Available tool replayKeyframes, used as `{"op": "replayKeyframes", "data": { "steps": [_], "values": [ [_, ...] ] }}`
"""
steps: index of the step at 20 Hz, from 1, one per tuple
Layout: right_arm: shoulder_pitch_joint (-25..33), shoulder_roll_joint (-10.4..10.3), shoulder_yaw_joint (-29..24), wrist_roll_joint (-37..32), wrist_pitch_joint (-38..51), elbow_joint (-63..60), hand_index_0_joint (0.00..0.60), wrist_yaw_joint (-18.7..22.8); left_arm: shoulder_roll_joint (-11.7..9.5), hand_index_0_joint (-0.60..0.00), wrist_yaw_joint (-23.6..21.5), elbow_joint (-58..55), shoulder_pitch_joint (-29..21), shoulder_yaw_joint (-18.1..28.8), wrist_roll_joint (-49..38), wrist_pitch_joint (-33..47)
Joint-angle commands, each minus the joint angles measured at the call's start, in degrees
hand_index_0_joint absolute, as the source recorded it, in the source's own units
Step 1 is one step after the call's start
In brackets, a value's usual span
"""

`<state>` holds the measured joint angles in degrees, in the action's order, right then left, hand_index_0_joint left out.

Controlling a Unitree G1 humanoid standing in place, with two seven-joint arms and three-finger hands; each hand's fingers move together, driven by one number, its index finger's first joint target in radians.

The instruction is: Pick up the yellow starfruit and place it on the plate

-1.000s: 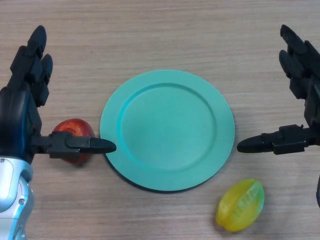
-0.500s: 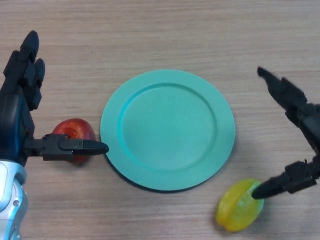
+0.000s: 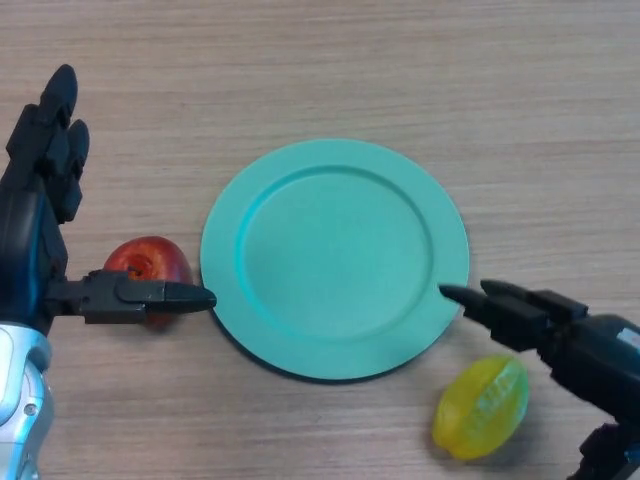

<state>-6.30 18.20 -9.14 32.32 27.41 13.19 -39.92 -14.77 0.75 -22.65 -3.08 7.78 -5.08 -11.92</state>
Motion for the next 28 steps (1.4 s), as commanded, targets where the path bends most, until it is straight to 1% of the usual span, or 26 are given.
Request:
{"op": "replayKeyframes", "data": {
  "steps": [1, 3, 4, 6, 9, 10, 12, 14, 16, 17, 18, 19, 20, 21, 22, 23, 24, 26, 28],
  "values": [
    [1.60, 2.51, -4.22, -0.19, 9.31, -0.26, 0.000, 8.38, -1.32, 0.000, -0.19, -4.73, -1.62, 2.88, 0.81, 5.58],
    [2.34, 3.47, -4.41, 3.76, 12.46, -3.27, 0.000, 11.79, -1.17, 0.000, -0.27, -5.41, -1.61, 2.72, 0.68, 5.06],
    [2.98, 3.86, -4.50, 6.65, 14.15, -4.88, 0.000, 14.93, -1.19, 0.000, -0.41, -5.62, -1.84, 2.70, 0.61, 4.66],
    [3.97, 4.38, -3.70, 9.94, 15.55, -7.87, 0.000, 20.12, -1.22, 0.000, -0.65, -5.69, -2.07, 2.58, 0.80, 4.22],
    [4.79, 4.94, -2.58, 11.56, 15.74, -10.13, 0.000, 22.90, -1.58, 0.000, 0.00, -5.67, -2.95, 2.39, 1.18, 3.75],
    [4.81, 4.84, -1.66, 10.89, 15.40, -10.75, 0.000, 22.55, -1.50, 0.000, 0.03, -5.69, -3.07, 1.95, 1.63, 4.07],
    [4.41, 4.26, -0.26, 7.87, 14.42, -10.98, 0.000, 20.03, -1.26, 0.000, 0.00, -5.90, -3.51, 0.82, 2.71, 3.56],
    [3.49, 3.41, 1.12, 6.11, 13.78, -11.25, 0.000, 17.67, -1.14, 0.000, 0.56, -5.73, -3.53, 0.88, 2.53, 3.79],
    [2.98, 2.68, 2.61, 5.03, 13.84, -11.95, 0.000, 16.69, -0.94, 0.000, 0.61, -4.69, -2.86, 0.91, 2.98, 5.95],
    [2.68, 2.52, 3.15, 3.86, 13.19, -11.96, 0.000, 15.23, -0.89, 0.000, 0.68, -4.23, -2.60, 0.93, 2.93, 6.52],
    [2.47, 2.47, 3.51, 2.81, 12.48, -11.79, 0.049, 13.69, -0.92, 0.000, 0.74, -4.08, -2.52, 0.95, 2.96, 6.53],
    [2.56, 2.64, 3.42, 3.38, 13.00, -12.08, 0.151, 13.79, -0.93, 0.000, 0.76, -4.14, -2.51, 0.94, 3.01, 6.41],
    [2.81, 2.99, 3.00, 5.06, 14.09, -12.76, 0.300, 14.56, -0.91, 0.000, 0.82, -4.35, -2.43, 0.86, 3.10, 6.02],
    [2.97, 3.05, 2.57, 6.05, 13.93, -12.97, 0.400, 15.53, -0.84, 0.000, 0.94, -4.75, -2.30, 0.73, 3.08, 5.34],
    [3.23, 2.82, 1.63, 7.08, 11.88, -12.55, 0.550, 18.42, -0.69, 0.000, 1.39, -5.71, -2.06, 0.55, 2.62, 3.36],
    [3.50, 2.77, 1.11, 7.37, 10.33, -12.05, 0.600, 20.86, -0.58, 0.000, 1.71, -6.11, -1.84, 0.42, 2.28, 2.34],
    [3.91, 3.15, 0.66, 8.84, 10.49, -12.23, 0.600, 23.72, -0.48, 0.000, 1.79, -5.91, -1.62, 0.30, 2.34, 2.47],
    [4.52, 3.67, 0.22, 10.82, 10.27, -12.18, 0.600, 26.39, -0.41, 0.000, 1.89, -5.98, -1.46, 0.25, 2.23, 2.16],
    [4.37, 3.77, -0.28, 10.94, 8.65, -10.60, 0.600, 26.82, -0.46, 0.000, 1.94, -6.27, -1.65, 0.32, 1.95, 1.56]
  ]
}}
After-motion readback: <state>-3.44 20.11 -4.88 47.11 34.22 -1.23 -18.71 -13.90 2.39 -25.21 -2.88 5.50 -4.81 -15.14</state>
